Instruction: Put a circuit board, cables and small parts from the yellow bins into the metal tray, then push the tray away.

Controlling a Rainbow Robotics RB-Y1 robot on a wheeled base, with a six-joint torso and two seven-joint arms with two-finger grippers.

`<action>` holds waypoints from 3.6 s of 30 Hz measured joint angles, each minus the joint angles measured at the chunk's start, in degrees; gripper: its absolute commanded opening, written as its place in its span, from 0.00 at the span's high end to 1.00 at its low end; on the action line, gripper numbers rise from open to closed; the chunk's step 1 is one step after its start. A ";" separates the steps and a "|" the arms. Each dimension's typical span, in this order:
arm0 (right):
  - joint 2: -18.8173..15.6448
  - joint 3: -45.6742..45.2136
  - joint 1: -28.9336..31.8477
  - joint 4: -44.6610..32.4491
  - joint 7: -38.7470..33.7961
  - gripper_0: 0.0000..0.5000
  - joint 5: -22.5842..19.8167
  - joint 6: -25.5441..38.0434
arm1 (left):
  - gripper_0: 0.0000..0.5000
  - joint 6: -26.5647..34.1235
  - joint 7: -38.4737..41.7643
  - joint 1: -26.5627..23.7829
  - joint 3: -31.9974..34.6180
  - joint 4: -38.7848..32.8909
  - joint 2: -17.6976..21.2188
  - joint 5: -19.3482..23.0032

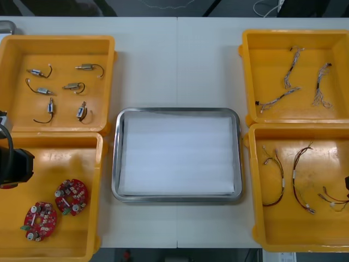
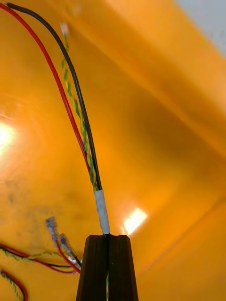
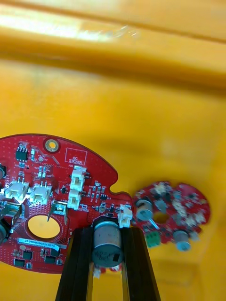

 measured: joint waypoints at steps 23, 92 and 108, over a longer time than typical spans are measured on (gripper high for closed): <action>-14.89 -7.58 -5.44 -6.55 17.26 1.00 -18.65 10.98 | 1.00 7.19 3.05 -27.88 -20.25 -5.02 2.62 14.97; -25.03 -0.53 -14.35 -17.03 43.66 1.00 -33.37 11.16 | 0.00 -5.37 14.21 -40.59 -57.34 15.79 -12.10 -7.67; -25.68 14.27 -28.06 -18.90 43.70 1.00 -34.26 11.21 | 0.00 7.16 14.22 -42.67 -33.15 12.66 -12.22 -4.08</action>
